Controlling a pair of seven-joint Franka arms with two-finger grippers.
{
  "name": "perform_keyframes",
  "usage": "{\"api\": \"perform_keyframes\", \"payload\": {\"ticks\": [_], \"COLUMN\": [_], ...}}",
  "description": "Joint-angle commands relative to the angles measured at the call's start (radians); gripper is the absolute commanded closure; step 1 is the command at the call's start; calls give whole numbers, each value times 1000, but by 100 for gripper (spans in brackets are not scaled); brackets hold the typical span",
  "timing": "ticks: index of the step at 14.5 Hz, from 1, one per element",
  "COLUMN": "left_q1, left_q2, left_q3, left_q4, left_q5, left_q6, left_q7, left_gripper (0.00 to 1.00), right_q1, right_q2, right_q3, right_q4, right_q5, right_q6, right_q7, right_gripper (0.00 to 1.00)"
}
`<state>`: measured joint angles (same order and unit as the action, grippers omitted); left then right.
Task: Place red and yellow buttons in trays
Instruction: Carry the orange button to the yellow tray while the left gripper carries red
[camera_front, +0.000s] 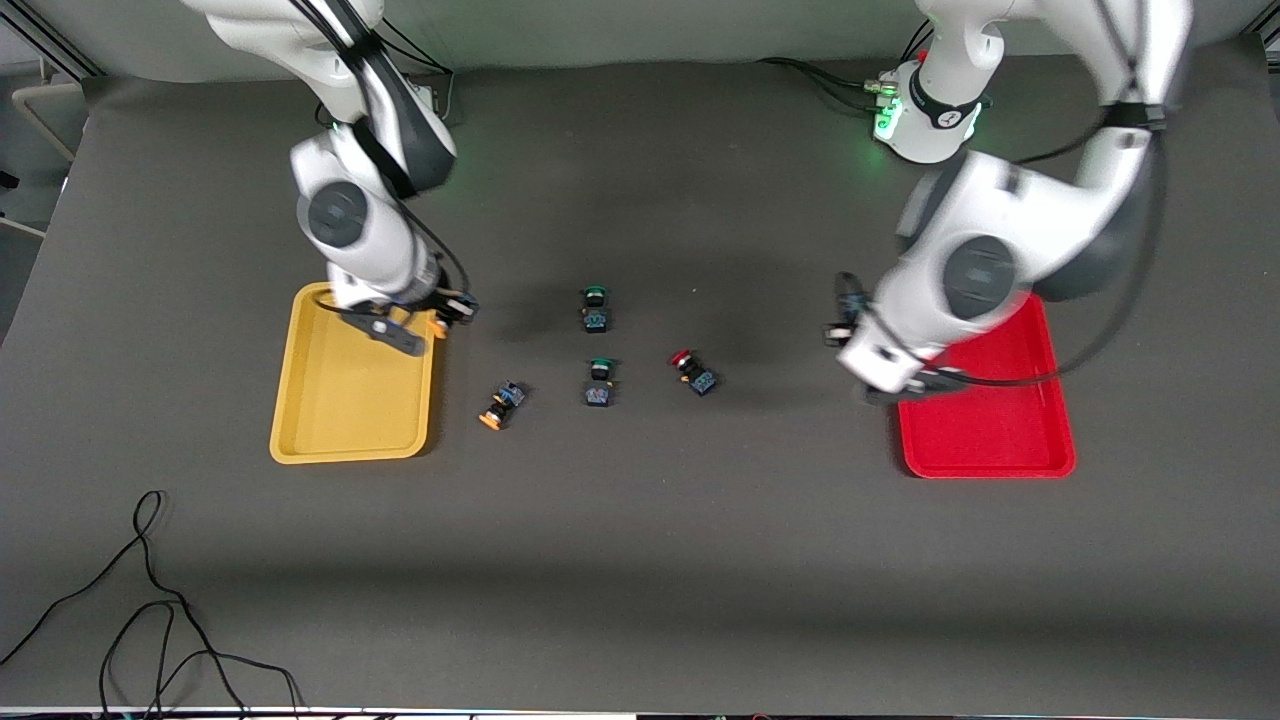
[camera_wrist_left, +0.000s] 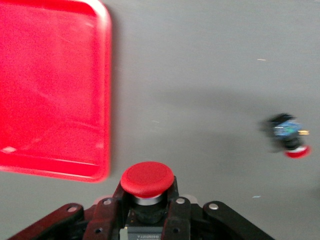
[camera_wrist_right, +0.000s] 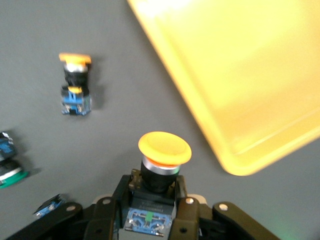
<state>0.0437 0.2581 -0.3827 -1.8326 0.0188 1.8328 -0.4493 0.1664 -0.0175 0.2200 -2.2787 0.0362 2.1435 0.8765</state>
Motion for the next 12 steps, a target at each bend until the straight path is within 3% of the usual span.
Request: {"api": "perform_keyframes", "payload": {"ticks": [1, 3, 5, 9, 10, 11, 12], "left_q1": [145, 208, 246, 249, 248, 246, 243], "left_q2": [-19, 24, 100, 217, 223, 222, 211], "left_q3": [-15, -15, -13, 21, 24, 24, 22], "left_q4": [-79, -124, -184, -223, -221, -214, -211], "left_q5": [22, 84, 157, 256, 256, 256, 256], "left_q6": [25, 148, 325, 515, 517, 504, 488], "left_q7": [212, 270, 296, 276, 277, 284, 287], "left_gripper": [85, 85, 84, 81, 62, 11, 0], "right_q1": [-2, -2, -2, -2, -2, -1, 1], "right_q2": [-126, -185, -194, -154, -121, -75, -34], "right_q3": [-135, -238, -297, -392, -412, -413, -412], "right_q4": [5, -1, -30, -198, -218, -226, -234], "right_q5": [23, 74, 77, 77, 77, 77, 77], "right_q6": [-98, -141, -148, 59, 102, 136, 180], "right_q7": [-179, -305, -370, -508, -528, -533, -531], "right_gripper": [81, 81, 81, 81, 81, 81, 81]}}
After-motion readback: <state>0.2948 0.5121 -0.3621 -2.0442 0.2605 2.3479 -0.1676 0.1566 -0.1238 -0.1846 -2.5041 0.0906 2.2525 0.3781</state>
